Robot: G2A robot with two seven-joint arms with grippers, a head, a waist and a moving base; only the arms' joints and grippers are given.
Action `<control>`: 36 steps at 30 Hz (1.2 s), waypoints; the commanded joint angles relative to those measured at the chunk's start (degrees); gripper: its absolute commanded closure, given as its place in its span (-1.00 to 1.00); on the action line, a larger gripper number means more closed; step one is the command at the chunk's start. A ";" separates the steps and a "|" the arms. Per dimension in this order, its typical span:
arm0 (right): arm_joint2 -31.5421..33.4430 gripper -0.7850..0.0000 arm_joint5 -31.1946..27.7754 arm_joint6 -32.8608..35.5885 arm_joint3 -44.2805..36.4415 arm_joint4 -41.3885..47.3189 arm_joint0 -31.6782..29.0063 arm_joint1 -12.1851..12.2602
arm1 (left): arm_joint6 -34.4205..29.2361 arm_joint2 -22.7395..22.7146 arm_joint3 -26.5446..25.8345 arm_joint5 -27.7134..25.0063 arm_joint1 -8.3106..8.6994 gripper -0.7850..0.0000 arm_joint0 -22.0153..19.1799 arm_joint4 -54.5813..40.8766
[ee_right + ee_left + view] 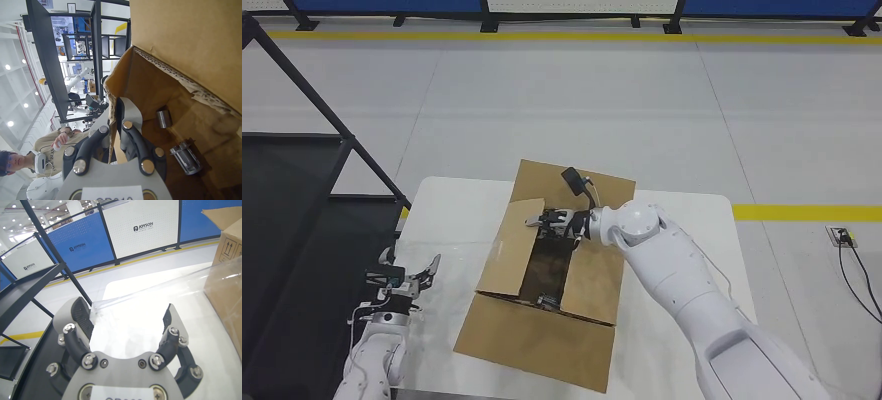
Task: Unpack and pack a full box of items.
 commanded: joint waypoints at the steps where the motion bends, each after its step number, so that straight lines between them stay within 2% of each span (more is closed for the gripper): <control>1: 0.06 1.00 -0.03 0.05 0.21 -0.05 0.07 -0.05 | -0.11 -0.27 -0.02 -0.05 0.08 -1.00 0.03 -0.13; 20: 0.67 1.00 -0.15 0.64 1.12 -0.64 0.54 -0.33 | -0.28 -2.45 0.97 0.76 0.61 -1.00 0.44 -1.80; 21: 0.75 0.46 -0.17 0.54 1.15 -0.63 0.59 -0.31 | -0.26 -2.55 0.84 0.66 0.64 -1.00 0.54 -1.96; 22: 0.85 0.10 -0.19 0.54 1.20 -0.66 0.68 -0.27 | -0.29 -2.62 0.62 0.66 0.66 -1.00 0.64 -2.05; 23: 1.00 -0.04 -0.49 0.51 1.18 -0.64 0.76 -0.20 | -0.27 -2.63 0.33 0.65 0.66 -1.00 0.78 -2.15; 25: 1.28 -1.00 -1.24 0.73 1.04 -0.67 0.69 0.01 | -0.18 -2.49 -0.49 0.74 0.63 -1.00 1.09 -2.25; 36: 2.25 -1.00 -2.41 -1.53 -3.80 -4.55 -1.46 1.98 | -0.72 -0.79 -4.57 0.78 0.41 -1.00 2.01 -1.71</control>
